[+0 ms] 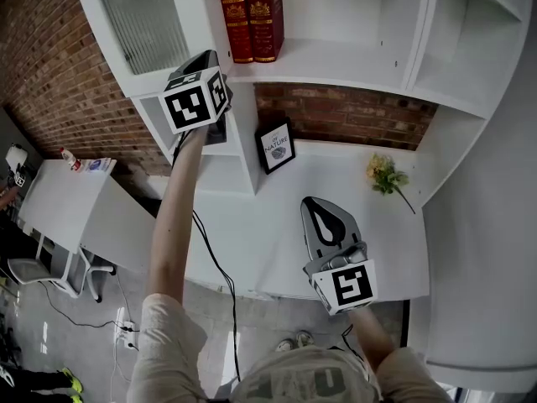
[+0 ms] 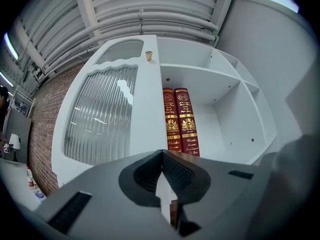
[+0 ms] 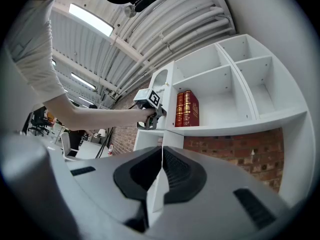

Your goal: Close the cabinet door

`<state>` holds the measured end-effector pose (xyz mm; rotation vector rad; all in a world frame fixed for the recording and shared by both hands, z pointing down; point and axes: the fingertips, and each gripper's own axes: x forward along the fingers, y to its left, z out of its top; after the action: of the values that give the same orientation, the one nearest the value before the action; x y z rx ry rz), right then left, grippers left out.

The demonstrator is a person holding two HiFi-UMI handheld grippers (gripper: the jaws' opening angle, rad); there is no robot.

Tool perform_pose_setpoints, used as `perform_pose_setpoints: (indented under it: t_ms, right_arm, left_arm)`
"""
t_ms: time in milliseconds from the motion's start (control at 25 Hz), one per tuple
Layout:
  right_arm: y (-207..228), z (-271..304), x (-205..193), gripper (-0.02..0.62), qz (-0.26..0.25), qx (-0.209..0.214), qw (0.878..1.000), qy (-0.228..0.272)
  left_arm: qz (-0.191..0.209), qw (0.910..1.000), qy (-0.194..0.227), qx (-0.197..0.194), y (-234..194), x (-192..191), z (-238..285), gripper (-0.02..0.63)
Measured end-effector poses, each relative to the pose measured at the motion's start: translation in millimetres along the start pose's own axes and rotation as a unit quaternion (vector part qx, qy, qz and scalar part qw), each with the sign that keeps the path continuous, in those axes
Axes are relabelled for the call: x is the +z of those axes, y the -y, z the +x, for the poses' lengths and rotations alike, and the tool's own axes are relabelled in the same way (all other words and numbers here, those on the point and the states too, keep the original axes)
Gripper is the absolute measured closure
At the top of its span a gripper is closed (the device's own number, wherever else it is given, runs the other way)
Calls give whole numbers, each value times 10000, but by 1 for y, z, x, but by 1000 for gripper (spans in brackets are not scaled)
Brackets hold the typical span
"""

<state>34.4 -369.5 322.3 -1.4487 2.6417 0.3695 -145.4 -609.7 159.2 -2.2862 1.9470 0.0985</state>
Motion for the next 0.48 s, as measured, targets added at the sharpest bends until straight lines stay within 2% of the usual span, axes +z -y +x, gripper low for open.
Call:
perform_pose_setpoints:
  t_ms: [200,480]
  right_arm:
    - [-4,-6,4,578,22,-58,10000,28]
    - [-11,-20,32,578,-153,-98,9996,211]
  left_arm:
    - [-17,10000,52,55,-1,-3,0,594]
    - [-217,9995,1,210,-3,-2,-8,594]
